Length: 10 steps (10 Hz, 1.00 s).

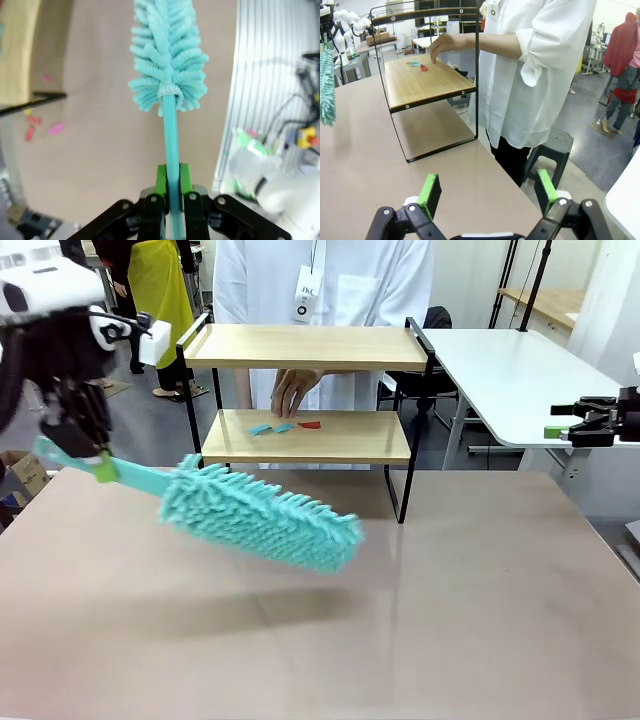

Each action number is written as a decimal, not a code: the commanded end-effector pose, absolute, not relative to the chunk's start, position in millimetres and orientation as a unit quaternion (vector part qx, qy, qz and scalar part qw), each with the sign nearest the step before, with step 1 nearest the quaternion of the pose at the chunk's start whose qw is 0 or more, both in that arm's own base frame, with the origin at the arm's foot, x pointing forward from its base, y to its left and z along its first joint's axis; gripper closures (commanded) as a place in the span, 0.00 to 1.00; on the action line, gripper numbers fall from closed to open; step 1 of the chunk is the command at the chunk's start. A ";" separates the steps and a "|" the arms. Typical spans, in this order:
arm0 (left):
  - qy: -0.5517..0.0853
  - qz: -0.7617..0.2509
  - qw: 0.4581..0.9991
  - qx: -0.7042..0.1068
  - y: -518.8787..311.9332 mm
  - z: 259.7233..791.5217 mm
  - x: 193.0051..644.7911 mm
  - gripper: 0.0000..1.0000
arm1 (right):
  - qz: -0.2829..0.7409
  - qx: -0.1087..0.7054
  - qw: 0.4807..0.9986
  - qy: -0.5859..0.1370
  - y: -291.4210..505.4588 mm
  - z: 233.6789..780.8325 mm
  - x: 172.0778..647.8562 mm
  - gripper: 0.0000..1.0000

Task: Clean the shelf.
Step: Clean the specific section of the Shelf indicated by the human with the Duster.

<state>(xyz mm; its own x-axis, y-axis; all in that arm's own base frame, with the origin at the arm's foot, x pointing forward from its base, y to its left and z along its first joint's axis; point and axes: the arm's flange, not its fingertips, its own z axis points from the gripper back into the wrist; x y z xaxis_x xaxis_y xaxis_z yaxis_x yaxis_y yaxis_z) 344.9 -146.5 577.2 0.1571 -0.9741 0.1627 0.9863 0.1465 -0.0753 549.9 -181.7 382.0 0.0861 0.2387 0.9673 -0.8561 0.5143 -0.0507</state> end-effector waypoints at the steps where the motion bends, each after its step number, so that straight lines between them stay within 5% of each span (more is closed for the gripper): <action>1: -0.102 -0.629 0.761 -0.124 -169.1 553.9 338.5 0.87 | 0.403 0.282 0.683 -0.540 -180.9 385.5 550.5 0.00; 3: -0.180 -0.566 0.786 -0.170 -192.2 537.5 333.0 0.87 | 0.403 0.282 0.683 -0.540 -180.9 385.5 550.5 0.00; 10: -0.207 -0.454 0.848 -0.179 -201.3 528.0 308.2 0.87 | 0.403 0.282 0.683 -0.540 -180.9 385.5 550.5 0.00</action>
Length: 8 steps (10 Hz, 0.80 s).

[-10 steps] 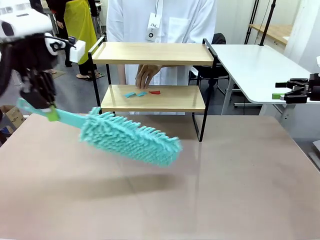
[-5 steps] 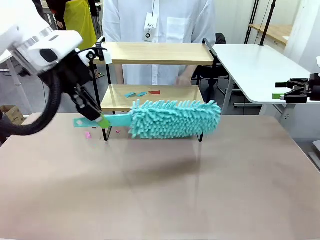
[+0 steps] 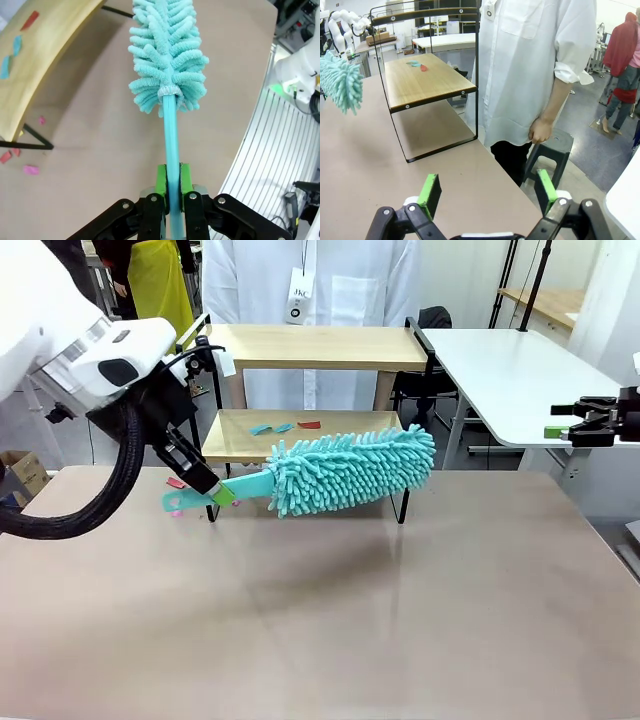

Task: Clean the shelf.
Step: Clean the specific section of the Shelf indicated by the human with the Duster.

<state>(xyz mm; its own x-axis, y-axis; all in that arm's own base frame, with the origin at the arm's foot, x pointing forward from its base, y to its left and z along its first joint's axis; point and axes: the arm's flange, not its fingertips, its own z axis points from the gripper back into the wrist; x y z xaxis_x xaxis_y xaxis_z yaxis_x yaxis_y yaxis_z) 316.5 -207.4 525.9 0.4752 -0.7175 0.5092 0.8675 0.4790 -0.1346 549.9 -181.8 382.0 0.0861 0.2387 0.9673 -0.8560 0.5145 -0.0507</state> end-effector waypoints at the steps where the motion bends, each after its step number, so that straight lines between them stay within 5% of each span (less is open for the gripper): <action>1: -0.214 -0.445 0.852 -0.175 -198.9 531.2 306.7 0.87 | 0.403 0.282 0.683 -0.540 -180.9 385.5 550.5 0.00; 8: -0.241 -0.312 0.904 -0.165 -252.0 548.9 329.8 0.87 | 0.403 0.282 0.683 -0.540 -180.9 385.5 550.5 0.00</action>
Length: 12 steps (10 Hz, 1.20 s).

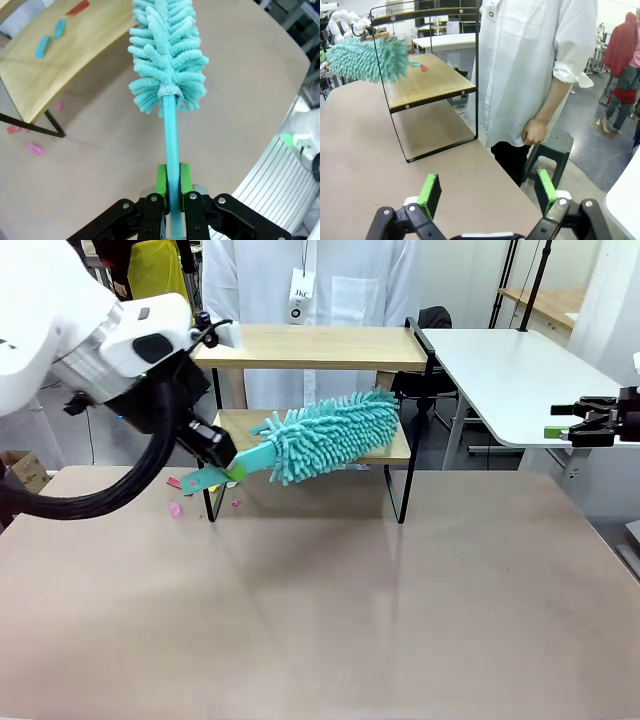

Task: Clean the shelf.
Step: Clean the specific section of the Shelf indicated by the human with the Duster.

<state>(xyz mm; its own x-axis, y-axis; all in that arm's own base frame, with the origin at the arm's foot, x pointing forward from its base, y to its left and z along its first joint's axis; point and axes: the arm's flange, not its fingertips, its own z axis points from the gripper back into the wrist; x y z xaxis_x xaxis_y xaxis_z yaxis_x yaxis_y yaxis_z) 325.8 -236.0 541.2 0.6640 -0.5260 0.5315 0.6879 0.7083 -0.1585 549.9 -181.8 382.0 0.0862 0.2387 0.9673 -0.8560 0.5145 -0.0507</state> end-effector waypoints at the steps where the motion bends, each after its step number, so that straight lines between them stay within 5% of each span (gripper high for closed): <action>1: -0.237 -0.303 0.908 -0.168 -266.8 552.6 334.5 0.87 | 0.403 0.282 0.683 -0.540 -180.9 385.5 550.5 0.00; 7: -0.187 -0.231 0.942 -0.154 -358.3 565.6 375.8 0.87 | 0.403 0.282 0.683 -0.540 -180.9 385.5 550.5 0.00; 12: -0.181 -0.204 0.954 -0.125 -375.1 564.9 368.6 0.87 | 0.403 0.282 0.683 -0.540 -180.9 385.5 550.5 0.00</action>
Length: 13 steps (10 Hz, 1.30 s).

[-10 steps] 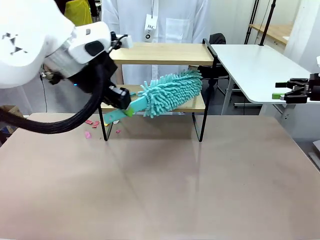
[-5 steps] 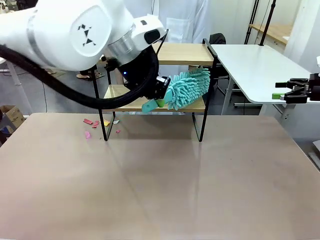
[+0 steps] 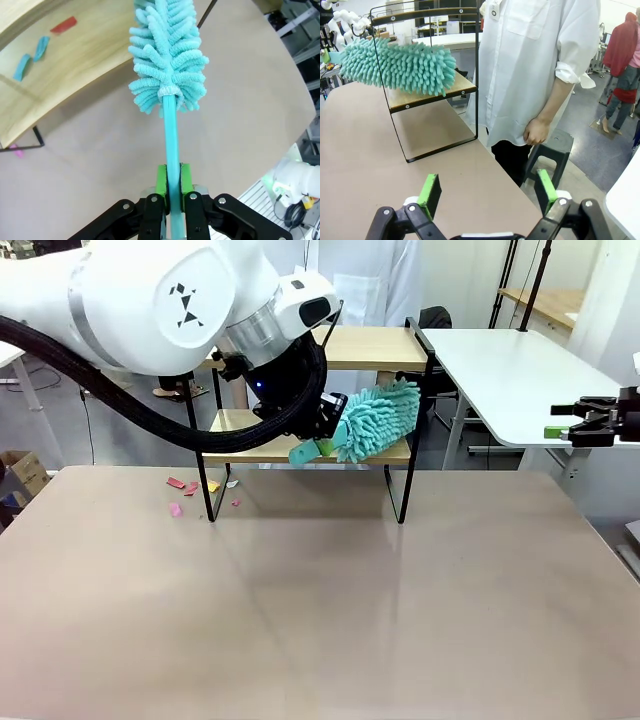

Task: Clean the shelf.
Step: Clean the specific section of the Shelf indicated by the human with the Duster.

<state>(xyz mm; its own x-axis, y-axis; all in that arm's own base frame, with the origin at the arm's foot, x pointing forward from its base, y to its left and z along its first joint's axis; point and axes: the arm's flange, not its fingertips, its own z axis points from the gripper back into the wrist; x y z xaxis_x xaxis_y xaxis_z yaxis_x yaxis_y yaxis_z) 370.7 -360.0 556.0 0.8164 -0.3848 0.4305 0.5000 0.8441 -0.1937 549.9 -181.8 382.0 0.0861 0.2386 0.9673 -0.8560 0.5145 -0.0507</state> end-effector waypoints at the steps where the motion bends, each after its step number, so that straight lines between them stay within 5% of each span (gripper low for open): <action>1: -0.188 -0.165 0.963 -0.103 -388.5 568.0 364.0 0.87 | 0.403 0.282 0.683 -0.540 -180.9 385.5 550.5 0.00; 6: -0.245 -0.045 0.966 -0.072 -437.4 564.9 345.7 0.87 | 0.403 0.282 0.683 -0.540 -180.9 385.5 550.5 0.00; 13: -0.297 -0.057 0.950 -0.073 -491.5 530.0 352.6 0.87 | 0.403 0.282 0.683 -0.540 -180.9 385.5 550.5 0.00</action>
<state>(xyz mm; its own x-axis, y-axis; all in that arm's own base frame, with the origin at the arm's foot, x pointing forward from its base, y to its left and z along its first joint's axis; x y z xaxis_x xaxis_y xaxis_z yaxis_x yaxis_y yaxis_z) 348.2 -478.4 529.4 0.8261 -0.0974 0.5550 0.1777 0.9797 -0.0926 549.9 -181.9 382.0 0.0862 0.2386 0.9673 -0.8559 0.5146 -0.0507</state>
